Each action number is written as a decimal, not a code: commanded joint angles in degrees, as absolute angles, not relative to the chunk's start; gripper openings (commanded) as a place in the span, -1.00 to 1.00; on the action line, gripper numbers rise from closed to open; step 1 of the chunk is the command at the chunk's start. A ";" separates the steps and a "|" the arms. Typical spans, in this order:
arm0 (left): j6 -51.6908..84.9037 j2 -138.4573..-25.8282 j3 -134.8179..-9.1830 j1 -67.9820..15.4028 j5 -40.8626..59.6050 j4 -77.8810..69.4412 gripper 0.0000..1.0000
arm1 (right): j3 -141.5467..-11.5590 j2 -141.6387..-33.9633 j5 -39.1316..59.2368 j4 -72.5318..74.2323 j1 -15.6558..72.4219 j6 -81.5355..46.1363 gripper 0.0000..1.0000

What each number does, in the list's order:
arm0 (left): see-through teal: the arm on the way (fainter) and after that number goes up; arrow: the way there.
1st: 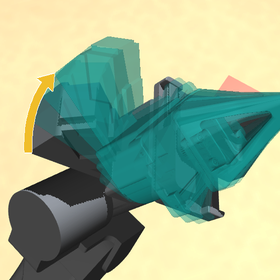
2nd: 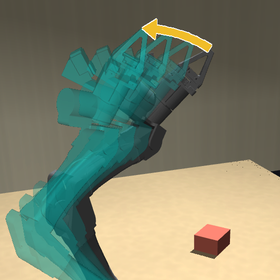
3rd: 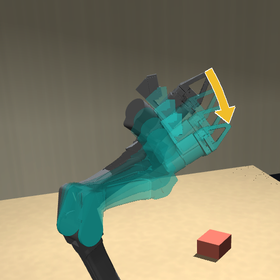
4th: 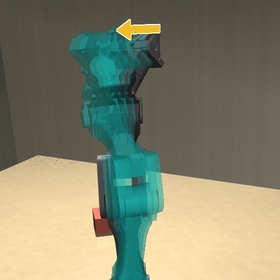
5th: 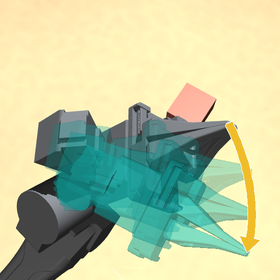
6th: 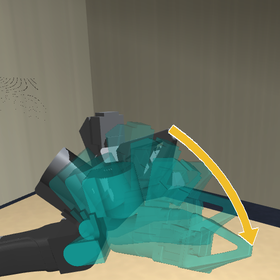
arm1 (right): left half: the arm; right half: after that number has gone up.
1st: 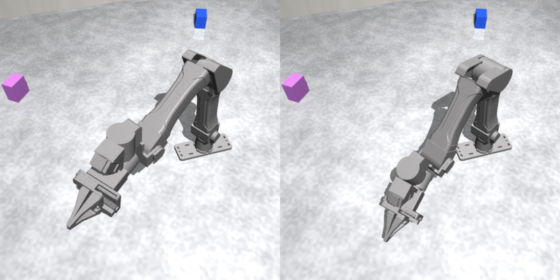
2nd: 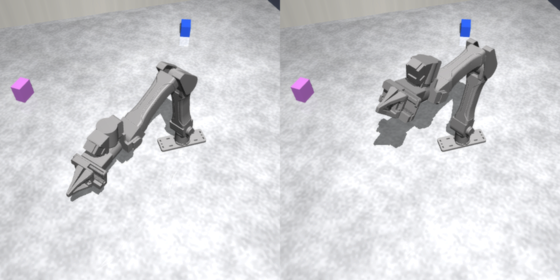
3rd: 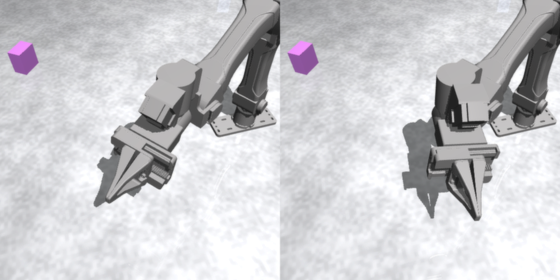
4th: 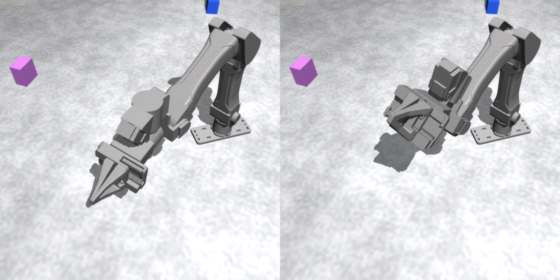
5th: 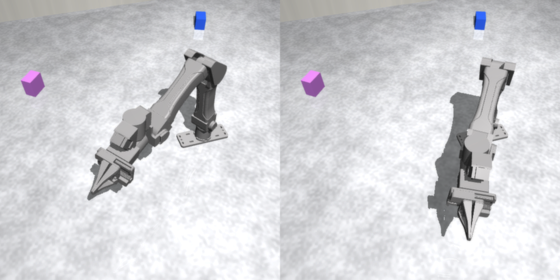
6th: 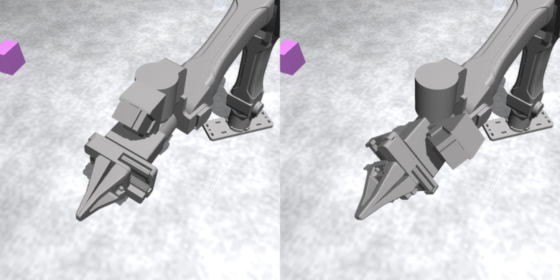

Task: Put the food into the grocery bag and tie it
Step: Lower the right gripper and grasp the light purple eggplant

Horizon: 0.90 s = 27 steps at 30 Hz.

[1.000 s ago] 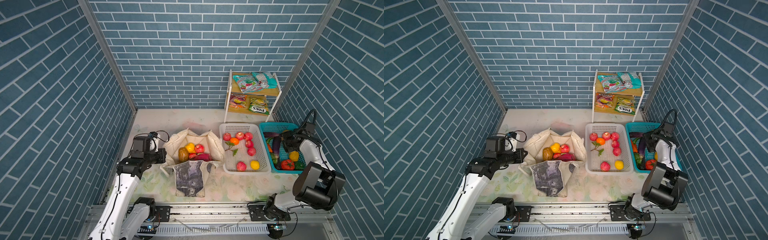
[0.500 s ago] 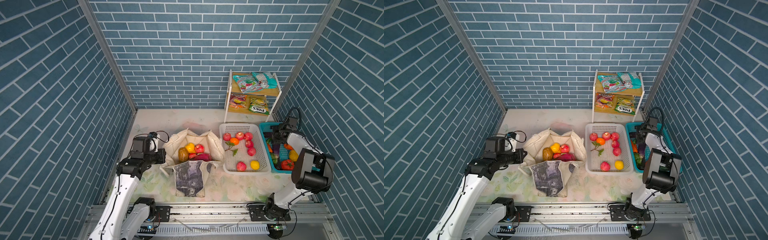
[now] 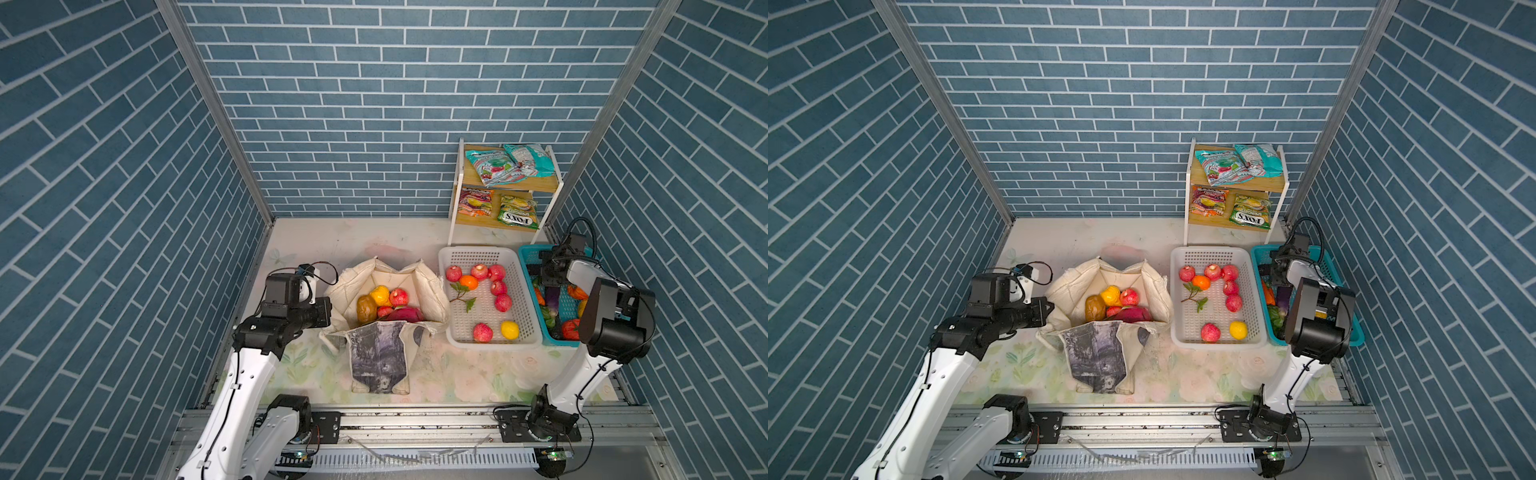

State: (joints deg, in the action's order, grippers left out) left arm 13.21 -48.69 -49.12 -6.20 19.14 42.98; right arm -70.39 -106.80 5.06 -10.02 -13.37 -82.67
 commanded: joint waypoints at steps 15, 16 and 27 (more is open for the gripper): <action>12.48 -48.34 -49.18 -6.24 18.28 43.59 -1.00 | -72.86 -114.10 3.69 -7.26 -13.01 -86.70 0.22; 12.48 -48.32 -49.15 -6.24 18.22 43.59 -1.00 | -72.33 -114.08 3.64 -6.38 -13.01 -86.93 0.14; 12.48 -48.23 -49.18 -6.24 18.11 43.68 -1.00 | -69.13 -111.03 3.87 -1.86 -13.01 -87.54 -0.52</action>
State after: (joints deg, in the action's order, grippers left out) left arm 13.21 -48.69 -49.12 -6.22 19.11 43.00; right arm -70.65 -111.77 4.71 -2.52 -13.23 -85.69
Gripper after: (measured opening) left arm 0.054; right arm 0.363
